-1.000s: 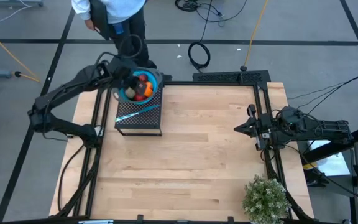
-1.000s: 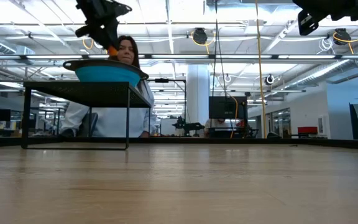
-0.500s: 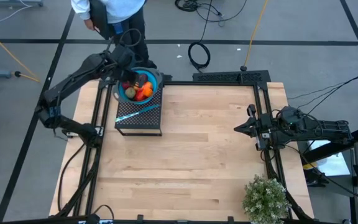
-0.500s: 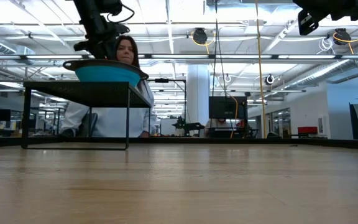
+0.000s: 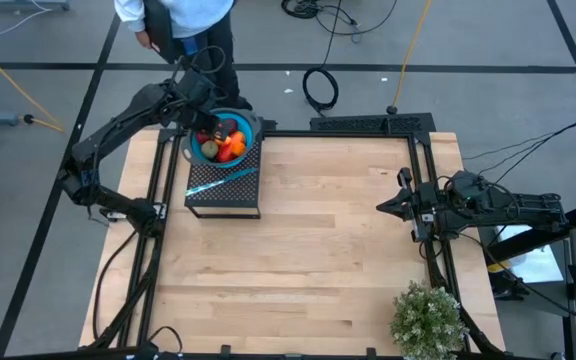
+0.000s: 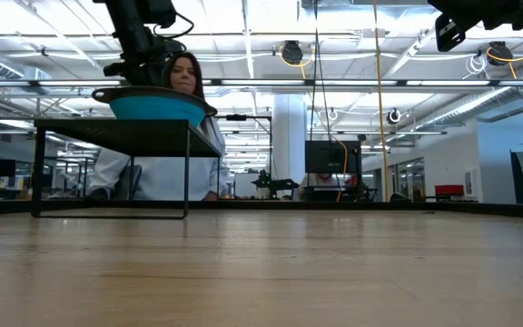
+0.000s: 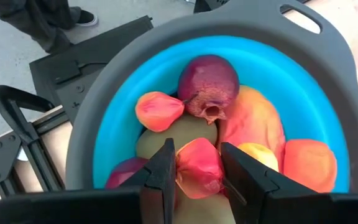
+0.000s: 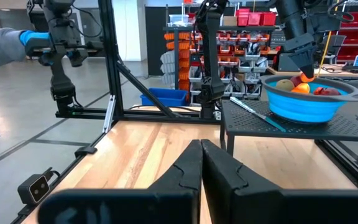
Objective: Pick & Place Fruit
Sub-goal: Put the yellow pear into the blue strainer bowl on the shelf
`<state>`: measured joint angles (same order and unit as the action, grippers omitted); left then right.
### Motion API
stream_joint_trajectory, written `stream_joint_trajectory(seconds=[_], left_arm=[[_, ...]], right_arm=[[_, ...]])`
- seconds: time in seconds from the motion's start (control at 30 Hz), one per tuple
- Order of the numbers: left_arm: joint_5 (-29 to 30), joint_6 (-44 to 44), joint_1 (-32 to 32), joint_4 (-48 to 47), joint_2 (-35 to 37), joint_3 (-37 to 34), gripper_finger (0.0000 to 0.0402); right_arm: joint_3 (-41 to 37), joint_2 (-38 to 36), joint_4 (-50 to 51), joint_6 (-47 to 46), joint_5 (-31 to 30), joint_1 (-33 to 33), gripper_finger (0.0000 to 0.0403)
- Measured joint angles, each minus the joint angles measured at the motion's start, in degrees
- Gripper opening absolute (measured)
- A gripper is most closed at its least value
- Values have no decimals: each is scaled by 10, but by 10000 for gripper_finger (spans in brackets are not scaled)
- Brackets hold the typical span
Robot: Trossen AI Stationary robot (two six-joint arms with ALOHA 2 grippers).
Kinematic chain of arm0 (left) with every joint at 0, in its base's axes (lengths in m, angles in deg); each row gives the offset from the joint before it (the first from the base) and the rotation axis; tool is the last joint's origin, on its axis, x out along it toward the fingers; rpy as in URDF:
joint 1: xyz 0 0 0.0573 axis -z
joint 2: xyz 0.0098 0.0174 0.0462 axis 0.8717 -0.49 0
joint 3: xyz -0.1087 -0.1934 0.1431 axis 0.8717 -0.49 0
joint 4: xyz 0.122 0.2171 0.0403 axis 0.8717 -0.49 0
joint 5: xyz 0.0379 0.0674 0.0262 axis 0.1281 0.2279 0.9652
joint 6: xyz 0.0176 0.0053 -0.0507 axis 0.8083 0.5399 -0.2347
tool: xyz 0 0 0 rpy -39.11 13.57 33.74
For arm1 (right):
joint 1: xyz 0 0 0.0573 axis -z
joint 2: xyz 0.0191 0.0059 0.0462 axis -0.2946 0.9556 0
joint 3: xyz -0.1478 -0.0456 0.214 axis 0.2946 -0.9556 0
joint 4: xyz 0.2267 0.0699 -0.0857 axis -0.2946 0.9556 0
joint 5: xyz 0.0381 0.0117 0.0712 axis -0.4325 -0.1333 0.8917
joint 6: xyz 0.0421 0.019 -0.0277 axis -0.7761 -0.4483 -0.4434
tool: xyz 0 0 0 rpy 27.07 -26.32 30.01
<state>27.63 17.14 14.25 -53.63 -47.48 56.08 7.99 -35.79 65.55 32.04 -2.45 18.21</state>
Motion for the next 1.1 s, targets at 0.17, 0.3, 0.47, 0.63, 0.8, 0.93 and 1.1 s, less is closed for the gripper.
stream_joint_trajectory(seconds=[0.17, 0.3, 0.47, 0.63, 0.8, 0.93, 1.1], left_arm=[[0, 1, 0, 0, 0, 0, 104], [0, 1, 1, -2, 0, 0, 104], [0, 1, 1, -2, 0, 0, 104], [0, 3, 1, -3, 0, 0, 104], [0, -1, 1, -3, 0, 0, 104], [0, 5, 1, -3, 0, 0, 104], [0, 9, 1, -3, 0, 0, 122]], right_arm=[[0, 0, 0, 0, 0, 0, 0], [0, 0, 0, 0, 0, 0, 0], [0, 0, -5, 0, 0, 0, 0], [0, 0, -5, 0, 0, 0, 0], [0, 0, -5, -1, 0, 0, 0], [0, 0, -5, -1, 0, 0, 0], [0, 0, -5, -11, 0, 0, 0]])
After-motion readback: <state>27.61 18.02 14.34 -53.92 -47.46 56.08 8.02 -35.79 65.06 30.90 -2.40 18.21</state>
